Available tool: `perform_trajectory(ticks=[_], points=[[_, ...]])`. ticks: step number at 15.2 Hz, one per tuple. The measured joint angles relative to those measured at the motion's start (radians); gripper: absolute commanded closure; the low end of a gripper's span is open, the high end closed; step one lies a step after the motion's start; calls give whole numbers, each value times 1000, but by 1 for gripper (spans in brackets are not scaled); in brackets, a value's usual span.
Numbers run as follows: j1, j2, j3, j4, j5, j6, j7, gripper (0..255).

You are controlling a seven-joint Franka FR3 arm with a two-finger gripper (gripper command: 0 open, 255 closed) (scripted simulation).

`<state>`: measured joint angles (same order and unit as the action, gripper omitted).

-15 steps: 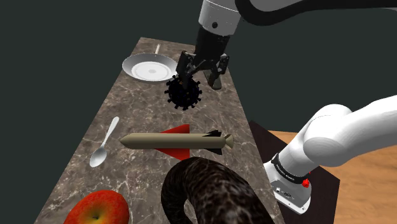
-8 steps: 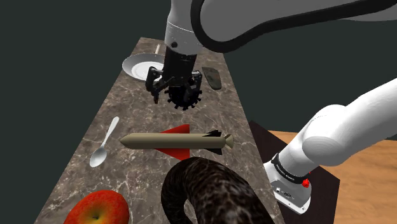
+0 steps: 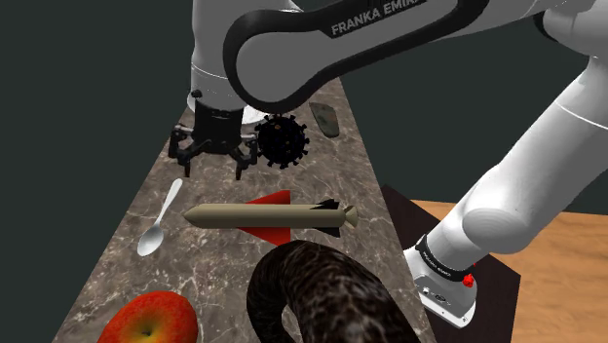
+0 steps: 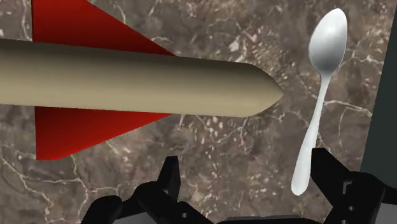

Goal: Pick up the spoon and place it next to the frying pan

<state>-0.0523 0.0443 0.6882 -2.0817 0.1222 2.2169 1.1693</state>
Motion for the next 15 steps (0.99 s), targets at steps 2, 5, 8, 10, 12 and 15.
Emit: perform_trajectory(ticks=[2, 5, 8, 10, 12, 15], points=[[24, 97, 3, 59, -66, 26, 95, 0], [77, 234, -17, 166, -151, 41, 217, 0], [133, 344, -49, 264, -210, 47, 304, 0], [151, 379, -61, 276, -230, 67, 324, 0], [164, 401, -69, 278, -244, 86, 337, 0], [178, 430, -80, 279, -262, 112, 347, 0]])
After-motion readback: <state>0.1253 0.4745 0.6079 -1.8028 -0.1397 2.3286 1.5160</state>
